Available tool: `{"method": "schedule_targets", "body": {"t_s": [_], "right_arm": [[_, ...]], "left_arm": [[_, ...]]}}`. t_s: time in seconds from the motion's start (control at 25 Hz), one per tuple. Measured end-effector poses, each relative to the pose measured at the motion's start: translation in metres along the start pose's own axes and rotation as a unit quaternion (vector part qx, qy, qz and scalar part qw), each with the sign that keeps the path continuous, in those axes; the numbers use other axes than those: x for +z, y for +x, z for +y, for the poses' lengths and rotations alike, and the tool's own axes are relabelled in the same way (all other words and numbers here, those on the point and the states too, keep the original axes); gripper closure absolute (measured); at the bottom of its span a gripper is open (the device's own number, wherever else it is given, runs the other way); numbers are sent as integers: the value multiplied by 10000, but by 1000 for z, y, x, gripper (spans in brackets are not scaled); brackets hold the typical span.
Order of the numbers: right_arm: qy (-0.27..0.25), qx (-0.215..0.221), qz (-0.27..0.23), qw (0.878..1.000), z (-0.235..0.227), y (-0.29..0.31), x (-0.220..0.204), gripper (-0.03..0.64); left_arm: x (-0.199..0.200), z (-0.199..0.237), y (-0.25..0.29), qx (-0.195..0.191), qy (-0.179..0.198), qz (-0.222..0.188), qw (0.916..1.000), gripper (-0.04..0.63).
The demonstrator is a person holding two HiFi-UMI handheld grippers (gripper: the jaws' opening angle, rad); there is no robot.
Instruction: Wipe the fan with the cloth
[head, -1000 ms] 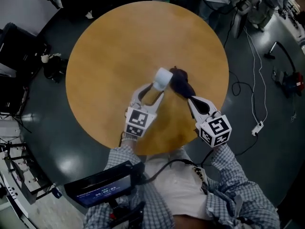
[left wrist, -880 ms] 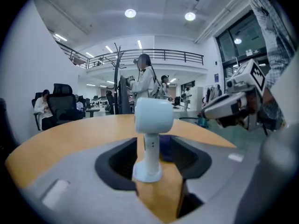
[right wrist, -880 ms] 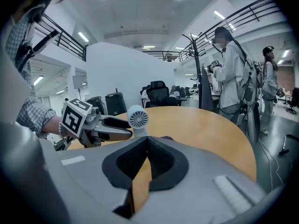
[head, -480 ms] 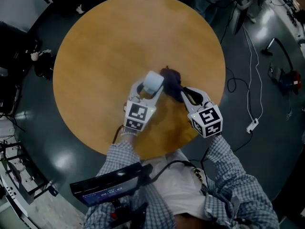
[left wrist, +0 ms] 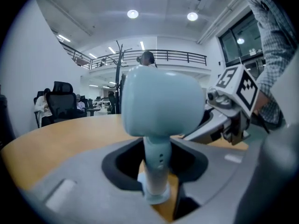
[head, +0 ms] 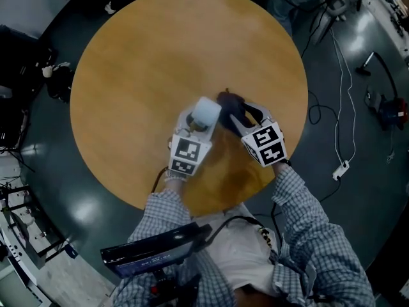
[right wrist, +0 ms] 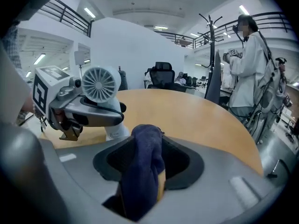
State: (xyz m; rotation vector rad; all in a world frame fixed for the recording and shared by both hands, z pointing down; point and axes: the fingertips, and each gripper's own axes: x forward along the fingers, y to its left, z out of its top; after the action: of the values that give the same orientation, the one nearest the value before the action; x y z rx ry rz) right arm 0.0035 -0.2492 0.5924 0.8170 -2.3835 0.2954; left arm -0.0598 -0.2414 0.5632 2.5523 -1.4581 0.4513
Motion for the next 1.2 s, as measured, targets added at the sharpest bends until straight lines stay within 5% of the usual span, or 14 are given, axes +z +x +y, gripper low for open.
{"method": "schedule_targets", "body": {"t_s": [0.36,0.52,0.64,0.92,1.08,1.2], "right_arm": [[-8,81,380,9992,9,52,-13,378],[16,302,362,9989,10,42,-22,495],[180,302,191,9992,7,29,-13,514],[60,325,-1323,9907,9,-60,114,515],[-686,563,-2539,9632,42,-132,219,515],[-1428,840,-2779,9462,86,-156,265,515]], "left_arm": [[4,10,-11,-75,99,-18,9999,454],[15,-1,-18,-33,71,-174,9998,454],[25,0,-24,-18,150,-212,9997,456],[57,10,-47,143,388,-250,9988,456],[86,15,-56,255,625,-345,9971,456],[107,13,-64,297,849,-388,9952,456]]}}
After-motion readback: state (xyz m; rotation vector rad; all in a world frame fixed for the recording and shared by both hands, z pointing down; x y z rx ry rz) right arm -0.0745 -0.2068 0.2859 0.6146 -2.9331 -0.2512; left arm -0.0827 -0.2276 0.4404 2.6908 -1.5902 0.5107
